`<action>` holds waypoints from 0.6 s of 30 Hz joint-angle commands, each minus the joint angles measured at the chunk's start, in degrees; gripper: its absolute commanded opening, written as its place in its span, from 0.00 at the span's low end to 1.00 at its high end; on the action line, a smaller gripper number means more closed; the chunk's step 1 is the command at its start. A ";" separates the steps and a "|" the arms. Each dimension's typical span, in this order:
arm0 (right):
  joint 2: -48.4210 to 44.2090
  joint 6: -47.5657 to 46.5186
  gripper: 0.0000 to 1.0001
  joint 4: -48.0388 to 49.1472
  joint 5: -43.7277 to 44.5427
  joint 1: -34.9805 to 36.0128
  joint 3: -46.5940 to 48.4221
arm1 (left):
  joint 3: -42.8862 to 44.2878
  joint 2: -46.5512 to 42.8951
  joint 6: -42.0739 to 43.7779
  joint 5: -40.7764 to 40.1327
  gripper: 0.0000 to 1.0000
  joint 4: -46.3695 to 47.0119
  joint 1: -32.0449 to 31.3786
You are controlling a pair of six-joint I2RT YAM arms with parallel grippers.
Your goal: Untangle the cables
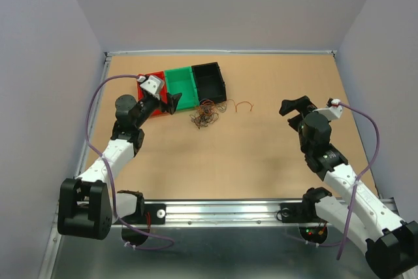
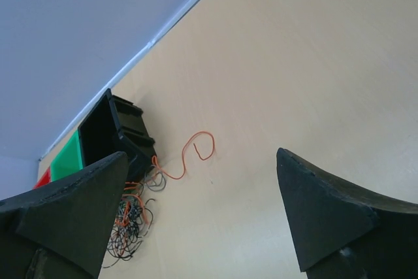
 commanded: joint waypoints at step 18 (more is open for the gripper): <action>5.28 -4.34 1.00 0.55 -5.63 -0.14 3.16 | 12.62 13.69 19.48 -22.11 0.85 -19.88 -25.12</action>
